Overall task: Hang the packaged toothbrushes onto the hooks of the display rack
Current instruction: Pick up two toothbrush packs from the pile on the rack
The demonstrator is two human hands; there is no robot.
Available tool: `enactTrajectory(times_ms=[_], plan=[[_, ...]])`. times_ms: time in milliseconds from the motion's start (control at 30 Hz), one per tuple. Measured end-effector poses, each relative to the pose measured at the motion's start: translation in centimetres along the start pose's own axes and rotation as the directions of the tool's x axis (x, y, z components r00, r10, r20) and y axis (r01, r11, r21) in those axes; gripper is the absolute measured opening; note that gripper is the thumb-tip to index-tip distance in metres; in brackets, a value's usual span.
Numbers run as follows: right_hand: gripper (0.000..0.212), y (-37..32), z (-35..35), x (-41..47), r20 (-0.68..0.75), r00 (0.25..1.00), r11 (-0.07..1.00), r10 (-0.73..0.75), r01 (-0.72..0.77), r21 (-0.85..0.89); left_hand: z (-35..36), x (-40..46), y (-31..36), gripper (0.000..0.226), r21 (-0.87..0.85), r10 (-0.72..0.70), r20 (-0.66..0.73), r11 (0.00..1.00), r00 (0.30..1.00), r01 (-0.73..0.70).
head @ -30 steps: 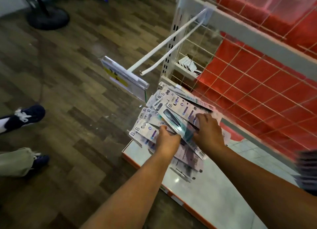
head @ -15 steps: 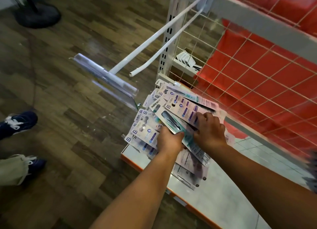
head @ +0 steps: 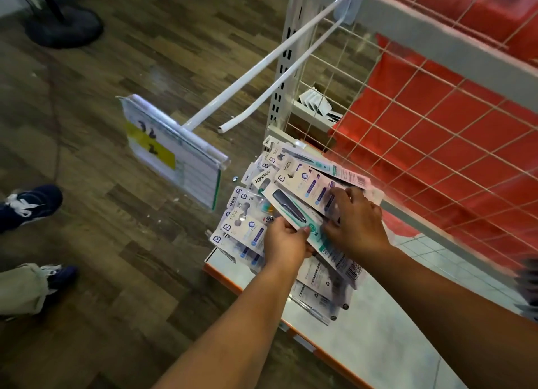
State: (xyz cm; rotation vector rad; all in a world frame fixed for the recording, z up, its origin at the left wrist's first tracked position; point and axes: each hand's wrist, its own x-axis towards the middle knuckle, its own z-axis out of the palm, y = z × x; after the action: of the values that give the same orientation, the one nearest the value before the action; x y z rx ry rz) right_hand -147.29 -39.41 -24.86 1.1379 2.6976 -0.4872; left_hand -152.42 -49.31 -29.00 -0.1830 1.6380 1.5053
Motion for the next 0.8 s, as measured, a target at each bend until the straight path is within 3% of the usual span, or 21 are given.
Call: enactTrajectory(times_ms=[367, 633, 800], plan=[[0.057, -0.7, -1.9, -1.8, -0.041, 0.995, 0.996, -0.086, 0.084, -0.036, -0.9, -2.9, 1.6, 0.012, -0.057, 0.081, 0.012, 0.995, 0.997, -0.08], [0.065, -1.0, -4.6, -5.4, -0.053, 0.995, 0.98, -0.082, 0.09, 0.179, -1.9, -6.5, 3.4, 0.015, -0.063, 0.15, 0.116, 0.988, 0.982, -0.144], [0.063, -1.9, -6.3, -9.4, -0.077, 0.996, 0.908, -0.041, 0.07, 0.413, -2.1, -9.9, 5.1, 0.024, -0.1, 0.162, 0.232, 0.985, 0.959, -0.142]])
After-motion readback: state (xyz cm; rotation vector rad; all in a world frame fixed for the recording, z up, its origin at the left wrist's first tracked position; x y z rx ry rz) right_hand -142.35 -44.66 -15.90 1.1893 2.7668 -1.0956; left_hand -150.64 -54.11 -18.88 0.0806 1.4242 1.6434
